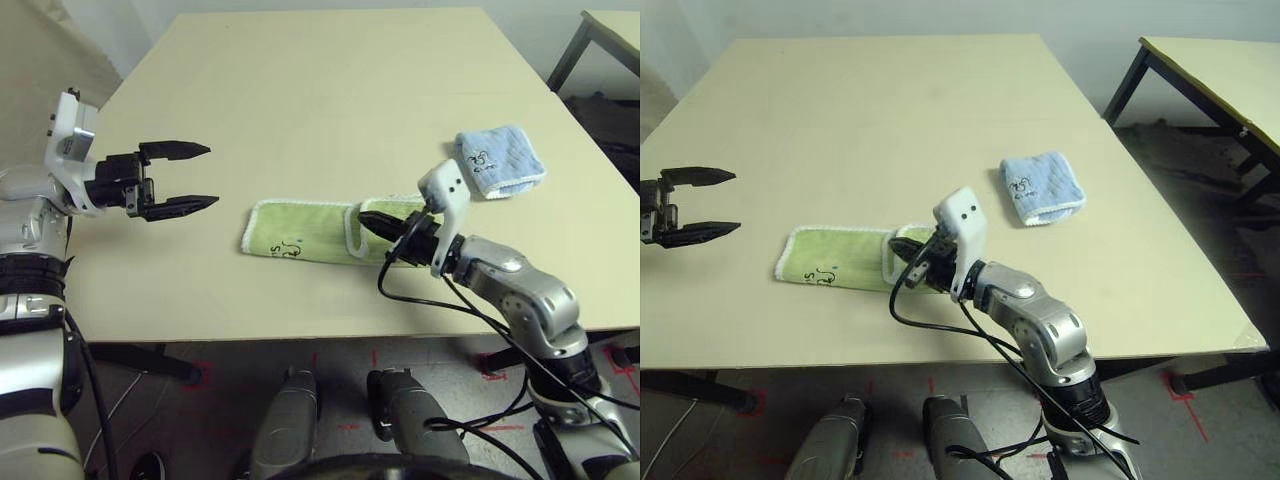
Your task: Fold the towel and set it aside.
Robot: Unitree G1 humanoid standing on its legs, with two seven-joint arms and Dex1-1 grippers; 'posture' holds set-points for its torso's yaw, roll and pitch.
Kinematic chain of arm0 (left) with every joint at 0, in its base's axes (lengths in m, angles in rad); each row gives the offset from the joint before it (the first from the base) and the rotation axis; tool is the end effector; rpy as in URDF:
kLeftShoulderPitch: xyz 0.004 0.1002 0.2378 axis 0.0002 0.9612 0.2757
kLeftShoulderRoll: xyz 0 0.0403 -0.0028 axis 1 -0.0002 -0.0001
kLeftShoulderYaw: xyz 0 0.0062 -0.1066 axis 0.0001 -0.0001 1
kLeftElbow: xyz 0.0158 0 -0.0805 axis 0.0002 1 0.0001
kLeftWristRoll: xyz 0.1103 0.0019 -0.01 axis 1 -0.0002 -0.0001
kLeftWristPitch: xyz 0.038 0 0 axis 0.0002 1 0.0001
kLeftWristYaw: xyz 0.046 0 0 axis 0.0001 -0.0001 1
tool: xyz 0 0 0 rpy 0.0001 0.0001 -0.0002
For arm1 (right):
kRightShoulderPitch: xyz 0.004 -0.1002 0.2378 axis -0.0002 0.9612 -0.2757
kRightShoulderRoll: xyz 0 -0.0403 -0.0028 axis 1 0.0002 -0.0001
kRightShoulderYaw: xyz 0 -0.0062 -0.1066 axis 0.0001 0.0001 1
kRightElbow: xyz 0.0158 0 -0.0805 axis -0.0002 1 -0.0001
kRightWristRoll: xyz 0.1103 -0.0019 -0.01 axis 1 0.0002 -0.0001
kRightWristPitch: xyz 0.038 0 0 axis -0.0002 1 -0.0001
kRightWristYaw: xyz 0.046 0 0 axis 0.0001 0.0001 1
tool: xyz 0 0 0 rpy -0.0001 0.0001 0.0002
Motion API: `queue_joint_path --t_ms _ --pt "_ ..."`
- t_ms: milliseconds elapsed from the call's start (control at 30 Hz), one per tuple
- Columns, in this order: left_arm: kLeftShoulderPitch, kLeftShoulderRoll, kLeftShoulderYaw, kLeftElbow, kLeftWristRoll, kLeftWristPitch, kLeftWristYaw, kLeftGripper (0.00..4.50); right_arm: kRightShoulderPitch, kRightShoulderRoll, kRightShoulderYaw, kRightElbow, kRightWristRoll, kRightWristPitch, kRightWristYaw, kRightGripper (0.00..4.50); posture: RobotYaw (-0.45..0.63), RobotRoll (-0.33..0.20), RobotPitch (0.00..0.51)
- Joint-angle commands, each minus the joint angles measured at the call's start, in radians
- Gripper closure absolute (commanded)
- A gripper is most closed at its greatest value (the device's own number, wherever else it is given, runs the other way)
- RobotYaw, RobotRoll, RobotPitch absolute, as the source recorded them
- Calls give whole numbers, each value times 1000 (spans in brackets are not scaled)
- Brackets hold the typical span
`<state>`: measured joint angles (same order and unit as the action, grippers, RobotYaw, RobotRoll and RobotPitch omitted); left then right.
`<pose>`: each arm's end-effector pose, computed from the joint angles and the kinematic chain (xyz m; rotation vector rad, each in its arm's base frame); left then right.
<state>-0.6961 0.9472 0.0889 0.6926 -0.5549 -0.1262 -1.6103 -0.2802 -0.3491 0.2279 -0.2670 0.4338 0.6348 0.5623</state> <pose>0.2846 0.3668 0.2258 0.4243 -0.0928 -1.1645 0.2448 -0.1360 0.1161 0.0075 0.2166 0.9652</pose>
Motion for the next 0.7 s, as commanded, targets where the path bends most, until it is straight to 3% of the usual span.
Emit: queue_joint_path --t_ms 33,267,433,700 --pt "-11 13 -12 -2 6 2 -4 0 7 -3 27 80 -63 -45 11 4479 32 0 131" --pt "-18 9 -15 2 7 0 -4 0 -29 -11 58 136 -116 -59 66 4479 26 0 129" --pt "-20 -1 -25 -6 4 1 -4 0 -70 2 -16 42 -13 12 98 4479 21 0 129" --pt "-43 4 -38 21 5 -10 -4 0 -66 -93 -123 -131 126 119 150 4479 8 0 122"
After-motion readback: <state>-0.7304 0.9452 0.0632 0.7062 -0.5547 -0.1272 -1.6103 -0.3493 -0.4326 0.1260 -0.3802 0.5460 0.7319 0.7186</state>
